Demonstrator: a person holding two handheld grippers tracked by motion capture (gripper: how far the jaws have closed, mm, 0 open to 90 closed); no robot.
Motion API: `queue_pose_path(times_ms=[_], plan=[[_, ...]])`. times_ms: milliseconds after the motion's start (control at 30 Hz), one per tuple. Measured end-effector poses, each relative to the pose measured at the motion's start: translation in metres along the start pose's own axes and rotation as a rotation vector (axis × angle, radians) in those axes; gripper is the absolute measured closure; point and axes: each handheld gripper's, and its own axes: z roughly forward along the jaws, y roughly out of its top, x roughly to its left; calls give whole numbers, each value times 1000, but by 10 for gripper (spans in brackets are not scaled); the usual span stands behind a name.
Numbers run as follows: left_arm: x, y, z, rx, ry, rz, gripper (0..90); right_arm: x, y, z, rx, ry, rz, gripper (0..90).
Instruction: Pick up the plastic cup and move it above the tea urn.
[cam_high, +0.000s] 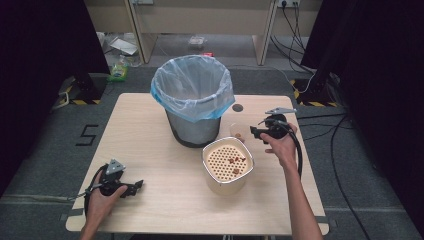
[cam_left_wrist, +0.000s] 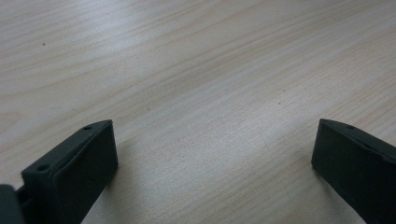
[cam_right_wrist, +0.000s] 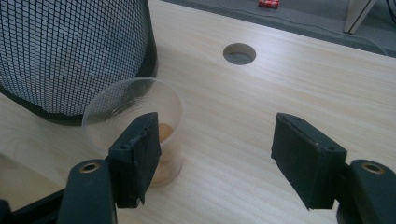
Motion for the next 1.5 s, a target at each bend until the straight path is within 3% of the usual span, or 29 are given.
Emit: queue_pose_path(times_ms=[367,1067,1200,1300,1500], plan=[[0,0,0,0,0,1,0,0,10,17,18,17,-2,453],[0,0,0,0,0,1,0,9,11,54,127,55,-41,633],[0,0,0,-1,0,0,0,9,9,59,152,60,-39,704],[0,0,0,-1,0,-1,0,10,7,61,177,46,-65,790],[0,0,0,-1,0,0,0,10,10,53,130,53,-64,853]])
